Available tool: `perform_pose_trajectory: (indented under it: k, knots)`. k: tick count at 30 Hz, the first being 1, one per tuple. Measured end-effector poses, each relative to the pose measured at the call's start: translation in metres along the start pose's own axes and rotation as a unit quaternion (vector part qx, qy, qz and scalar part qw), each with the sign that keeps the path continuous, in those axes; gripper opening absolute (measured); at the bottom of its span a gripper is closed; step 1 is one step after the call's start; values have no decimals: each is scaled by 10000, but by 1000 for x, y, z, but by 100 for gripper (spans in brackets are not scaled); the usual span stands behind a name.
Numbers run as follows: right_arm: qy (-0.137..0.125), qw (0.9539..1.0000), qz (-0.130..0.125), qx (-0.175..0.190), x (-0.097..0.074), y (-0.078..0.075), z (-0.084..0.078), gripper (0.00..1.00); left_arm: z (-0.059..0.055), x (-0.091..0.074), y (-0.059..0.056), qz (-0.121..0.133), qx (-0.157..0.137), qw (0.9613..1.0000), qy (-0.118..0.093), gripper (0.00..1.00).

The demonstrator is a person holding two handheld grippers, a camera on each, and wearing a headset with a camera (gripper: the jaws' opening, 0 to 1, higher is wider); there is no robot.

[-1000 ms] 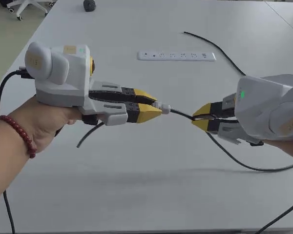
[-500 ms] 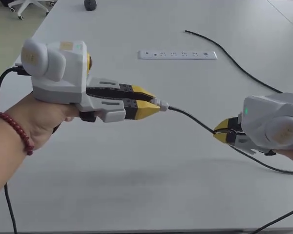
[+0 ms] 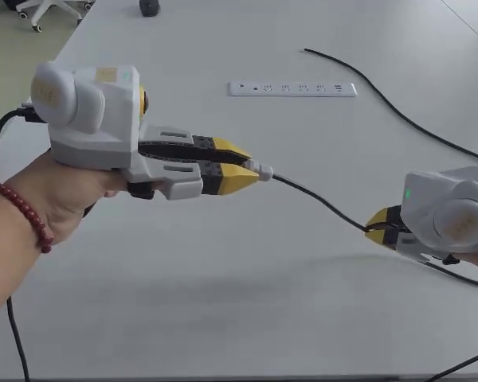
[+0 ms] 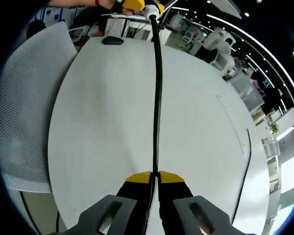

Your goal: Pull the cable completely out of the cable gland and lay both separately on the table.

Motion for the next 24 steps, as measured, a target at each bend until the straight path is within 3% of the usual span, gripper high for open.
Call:
perform_pose_trajectory:
  k: [12,16,18,20,24]
  knots:
    - [35,9999,75,107,0,4,-6,0,-2,6,-2,-3,-32,10000,41,15]
    - [-142,9992,50,374,-3,5,2,24,-2,7,-2,-4,-39,10000,70,15]
    - [-479,9979,6,433,-7,5,12,32,-2,8,-2,-3,-51,10000,58,15]
    - [-604,9964,-105,592,-11,3,19,43,-1,9,-3,-2,-53,10000,54,15]
    - [-854,9946,-114,571,-22,1,39,43,-1,10,-4,-1,-58,10000,55,15]
Point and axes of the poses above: the centre of the closed fingertips' face, and the gripper's own axes: x roughly forward along the fingers, y roughly to its left, z roughly out of its top, the point moved 9 cm from there along -x, roughly backward along the fingers, and after that the axes turned 15 degrees about -z, right-handed, at the moved point
